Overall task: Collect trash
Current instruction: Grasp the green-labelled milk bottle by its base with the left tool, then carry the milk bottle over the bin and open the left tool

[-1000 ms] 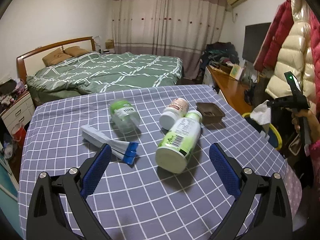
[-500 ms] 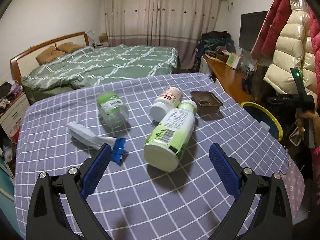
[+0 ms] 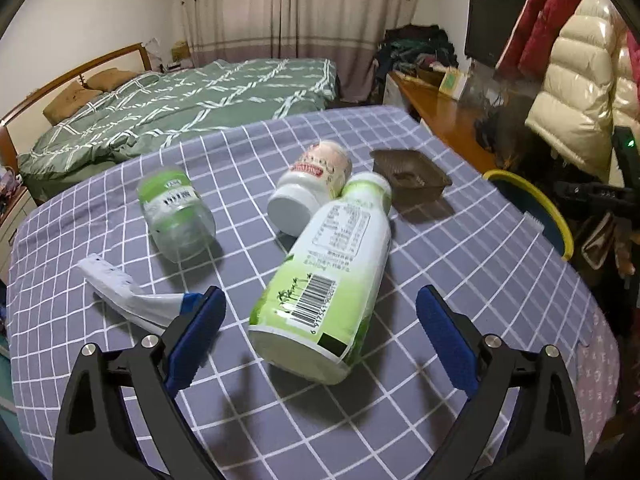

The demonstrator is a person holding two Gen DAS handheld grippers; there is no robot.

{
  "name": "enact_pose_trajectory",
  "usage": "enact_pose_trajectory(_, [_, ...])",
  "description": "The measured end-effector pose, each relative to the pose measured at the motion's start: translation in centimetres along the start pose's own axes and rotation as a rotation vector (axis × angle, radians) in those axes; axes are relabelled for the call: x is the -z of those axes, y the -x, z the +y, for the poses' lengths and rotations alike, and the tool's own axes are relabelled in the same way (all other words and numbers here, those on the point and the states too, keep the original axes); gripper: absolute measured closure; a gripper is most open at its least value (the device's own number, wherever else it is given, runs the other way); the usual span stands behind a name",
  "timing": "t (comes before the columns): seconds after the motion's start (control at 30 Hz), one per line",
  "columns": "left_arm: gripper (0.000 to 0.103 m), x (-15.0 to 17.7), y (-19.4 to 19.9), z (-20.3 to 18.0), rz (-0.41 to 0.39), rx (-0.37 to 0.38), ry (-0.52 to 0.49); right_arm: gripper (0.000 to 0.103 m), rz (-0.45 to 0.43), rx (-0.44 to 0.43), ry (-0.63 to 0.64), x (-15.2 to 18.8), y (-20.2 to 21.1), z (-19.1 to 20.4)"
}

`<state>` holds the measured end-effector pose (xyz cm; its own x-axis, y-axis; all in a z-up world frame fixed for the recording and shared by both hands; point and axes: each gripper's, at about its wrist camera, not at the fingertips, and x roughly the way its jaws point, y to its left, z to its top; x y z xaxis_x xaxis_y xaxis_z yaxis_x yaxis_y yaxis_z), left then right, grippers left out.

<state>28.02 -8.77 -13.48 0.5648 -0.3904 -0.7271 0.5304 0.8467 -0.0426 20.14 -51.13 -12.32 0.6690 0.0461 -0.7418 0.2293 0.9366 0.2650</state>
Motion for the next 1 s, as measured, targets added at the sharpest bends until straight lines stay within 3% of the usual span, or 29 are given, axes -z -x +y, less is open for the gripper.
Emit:
enact_pose_trajectory(0.23, [0.03,0.3,-1.0,-0.1,0.012,0.021,-0.004,0.076,0.012,-0.025,-0.002,0.9,-0.5,0.0])
enact_pose_trajectory(0.33, [0.042,0.4,-0.7,0.0,-0.003,0.035,-0.004,0.076,0.017,-0.032,0.005,1.1,-0.7,0.3])
enact_pose_trajectory(0.77, [0.048,-2.6,5.5,-2.0,-0.157,-0.017,-0.094,0.076,0.002,-0.058,0.029,1.1,0.2,1.5])
enact_pose_trajectory(1.0, [0.05,-5.4,7.2,-3.0,-0.18,-0.041,-0.107,0.076,-0.012,-0.078,0.032,1.3,1.1,1.6])
